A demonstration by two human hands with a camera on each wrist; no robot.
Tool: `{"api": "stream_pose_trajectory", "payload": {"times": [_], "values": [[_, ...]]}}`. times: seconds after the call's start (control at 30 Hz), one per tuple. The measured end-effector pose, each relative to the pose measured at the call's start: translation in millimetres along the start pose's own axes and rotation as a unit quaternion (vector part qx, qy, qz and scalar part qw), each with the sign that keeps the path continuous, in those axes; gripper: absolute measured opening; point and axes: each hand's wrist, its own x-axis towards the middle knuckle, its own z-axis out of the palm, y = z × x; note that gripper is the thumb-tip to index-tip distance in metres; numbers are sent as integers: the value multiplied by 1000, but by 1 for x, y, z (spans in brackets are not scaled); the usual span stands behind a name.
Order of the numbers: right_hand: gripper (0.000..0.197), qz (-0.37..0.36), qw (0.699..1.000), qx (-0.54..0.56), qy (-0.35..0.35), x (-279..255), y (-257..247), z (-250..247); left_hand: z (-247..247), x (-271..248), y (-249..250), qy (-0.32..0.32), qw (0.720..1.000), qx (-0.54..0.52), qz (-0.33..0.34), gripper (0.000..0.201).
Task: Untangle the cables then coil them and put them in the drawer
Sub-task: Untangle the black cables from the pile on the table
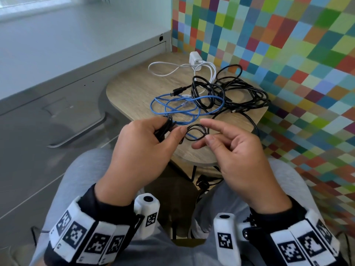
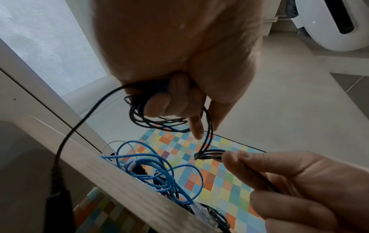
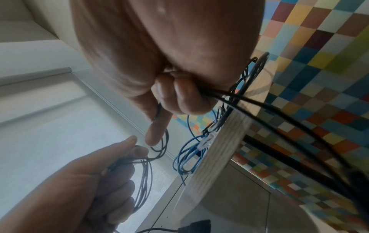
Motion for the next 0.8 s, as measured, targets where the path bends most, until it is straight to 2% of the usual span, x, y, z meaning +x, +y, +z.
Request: {"api": "stream_pose_trajectory", "payload": {"times": [0.1,0.17,0.27,0.37,0.47,0.53,0.6,0.7,0.8], "values": [[25,-29,999,16,-16,-3,-2,1,1,1,-3,5,1000,-6,-2,22],[21,-62,997,23,-37,-4,-5,2,1,1,-5,-2,1000,-2,2,24],[19,-99,992,24,-77,-6,-6,3,1,1,-6,-60,998,13,11,35],[18,-106,988,39,-102,-7,-7,4,2,1,-6,-122,992,-10,7,40],[18,-90,991,63,-80,-8,-9,3,2,1,-4,-90,995,-45,0,31],[27,-72,995,54,-49,-7,-9,3,0,2,-3,-48,996,-75,-10,18],[33,-59,997,33,-27,-4,-7,3,-1,1,-2,-28,996,-84,-8,14],[25,-70,997,33,6,-2,-7,3,0,-1,-1,-30,996,-80,5,18],[19,-71,996,36,33,-3,-7,4,0,-2,2,-28,998,-57,19,36]]}}
